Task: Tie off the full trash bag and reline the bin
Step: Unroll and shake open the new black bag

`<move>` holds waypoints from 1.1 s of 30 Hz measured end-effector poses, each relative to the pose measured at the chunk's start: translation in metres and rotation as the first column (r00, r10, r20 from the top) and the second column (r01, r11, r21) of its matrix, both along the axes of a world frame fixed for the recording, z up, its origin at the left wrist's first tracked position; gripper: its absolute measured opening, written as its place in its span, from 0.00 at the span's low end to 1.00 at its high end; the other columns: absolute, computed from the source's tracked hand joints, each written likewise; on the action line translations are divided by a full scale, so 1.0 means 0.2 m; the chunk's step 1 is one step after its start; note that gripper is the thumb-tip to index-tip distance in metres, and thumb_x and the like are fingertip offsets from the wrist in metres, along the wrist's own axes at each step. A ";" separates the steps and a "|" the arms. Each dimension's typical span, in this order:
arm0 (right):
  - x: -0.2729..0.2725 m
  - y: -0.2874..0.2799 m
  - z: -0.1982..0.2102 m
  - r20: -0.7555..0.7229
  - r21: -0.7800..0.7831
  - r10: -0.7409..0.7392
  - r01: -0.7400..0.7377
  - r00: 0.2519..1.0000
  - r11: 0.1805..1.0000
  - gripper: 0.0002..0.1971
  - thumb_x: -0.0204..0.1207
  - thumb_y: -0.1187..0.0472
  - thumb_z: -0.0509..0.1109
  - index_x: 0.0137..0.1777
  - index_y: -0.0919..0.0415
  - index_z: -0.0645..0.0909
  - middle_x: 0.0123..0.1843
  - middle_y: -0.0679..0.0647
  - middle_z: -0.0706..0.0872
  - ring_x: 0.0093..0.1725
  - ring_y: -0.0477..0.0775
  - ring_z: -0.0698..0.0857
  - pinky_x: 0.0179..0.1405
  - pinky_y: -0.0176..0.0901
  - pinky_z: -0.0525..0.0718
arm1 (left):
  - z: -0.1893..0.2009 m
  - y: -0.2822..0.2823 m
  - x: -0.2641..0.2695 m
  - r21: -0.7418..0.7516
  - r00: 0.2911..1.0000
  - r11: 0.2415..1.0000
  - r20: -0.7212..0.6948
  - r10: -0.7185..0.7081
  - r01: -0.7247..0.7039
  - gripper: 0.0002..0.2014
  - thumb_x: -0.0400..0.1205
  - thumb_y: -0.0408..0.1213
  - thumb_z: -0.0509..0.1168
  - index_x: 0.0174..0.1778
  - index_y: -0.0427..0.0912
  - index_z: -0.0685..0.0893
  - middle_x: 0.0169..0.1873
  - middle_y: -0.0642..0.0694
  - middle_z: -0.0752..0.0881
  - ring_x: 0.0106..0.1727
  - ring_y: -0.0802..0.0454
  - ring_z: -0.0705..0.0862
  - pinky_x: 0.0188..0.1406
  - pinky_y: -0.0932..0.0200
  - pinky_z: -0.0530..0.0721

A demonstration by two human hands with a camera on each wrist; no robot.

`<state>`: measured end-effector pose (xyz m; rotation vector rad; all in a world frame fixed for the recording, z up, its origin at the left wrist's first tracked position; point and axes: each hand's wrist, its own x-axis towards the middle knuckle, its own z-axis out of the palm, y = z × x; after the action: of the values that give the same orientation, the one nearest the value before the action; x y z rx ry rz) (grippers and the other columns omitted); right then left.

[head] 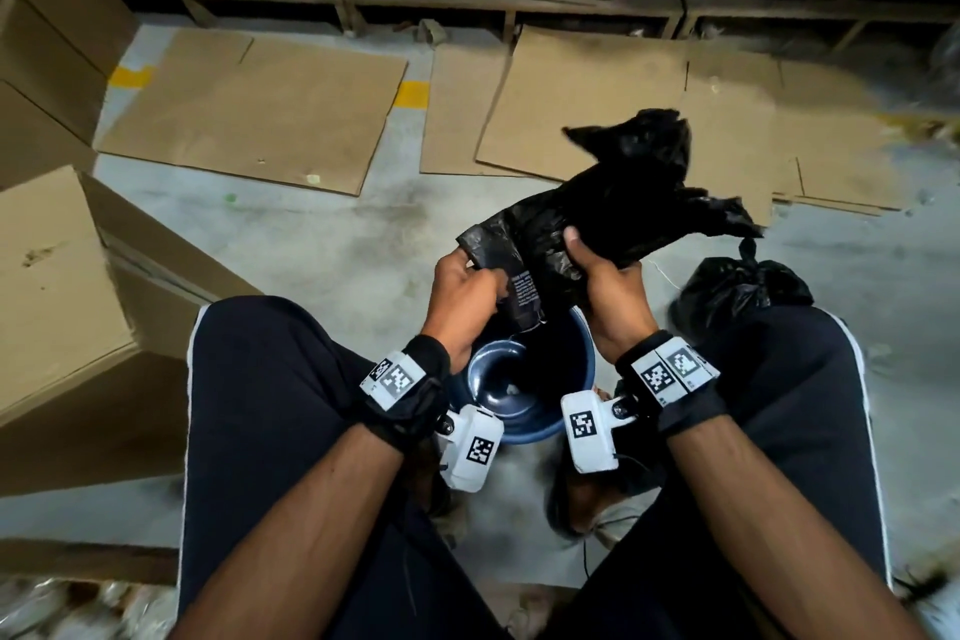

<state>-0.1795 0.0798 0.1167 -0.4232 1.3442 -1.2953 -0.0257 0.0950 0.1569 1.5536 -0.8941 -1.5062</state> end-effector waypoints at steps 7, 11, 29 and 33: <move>-0.01 0.06 0.13 0.168 -0.016 0.296 -0.297 0.940 0.955 0.33 0.74 0.38 0.74 0.70 0.61 0.84 0.65 0.60 0.90 0.65 0.60 0.89 0.63 0.57 0.87 | -0.02 -0.02 0.00 0.035 0.984 0.991 -0.123 0.132 -0.129 0.17 0.75 0.17 0.55 0.50 0.40 0.81 0.33 0.47 0.80 0.34 0.54 0.78 0.41 0.52 0.81; 0.03 0.10 0.18 0.066 -0.097 0.260 -0.253 0.963 0.963 0.21 0.74 0.61 0.79 0.65 0.68 0.84 0.58 0.61 0.92 0.56 0.59 0.92 0.50 0.49 0.90 | -0.02 -0.01 -0.01 0.022 0.973 0.984 -0.145 0.177 -0.176 0.16 0.81 0.20 0.58 0.59 0.37 0.82 0.38 0.44 0.85 0.35 0.55 0.82 0.39 0.58 0.87; 0.03 0.06 0.12 0.028 -0.043 0.076 -0.074 0.997 0.996 0.16 0.75 0.65 0.79 0.61 0.70 0.86 0.54 0.62 0.93 0.54 0.60 0.93 0.50 0.50 0.91 | 0.02 0.02 -0.01 0.154 0.959 0.976 -0.212 0.187 -0.156 0.12 0.76 0.17 0.66 0.53 0.30 0.83 0.42 0.37 0.91 0.39 0.45 0.92 0.36 0.52 0.91; 0.01 0.06 0.11 -0.019 -0.066 0.115 -0.116 0.993 0.991 0.17 0.73 0.69 0.80 0.61 0.73 0.86 0.54 0.64 0.93 0.54 0.62 0.93 0.54 0.55 0.92 | 0.02 0.03 -0.02 0.125 0.960 0.980 -0.217 0.178 -0.153 0.12 0.77 0.21 0.74 0.56 0.31 0.87 0.46 0.37 0.93 0.38 0.50 0.93 0.32 0.56 0.90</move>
<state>-0.1765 0.0922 0.1397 -0.5504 1.2722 -1.2453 -0.0288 0.1007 0.1613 1.4559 -0.5471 -1.5920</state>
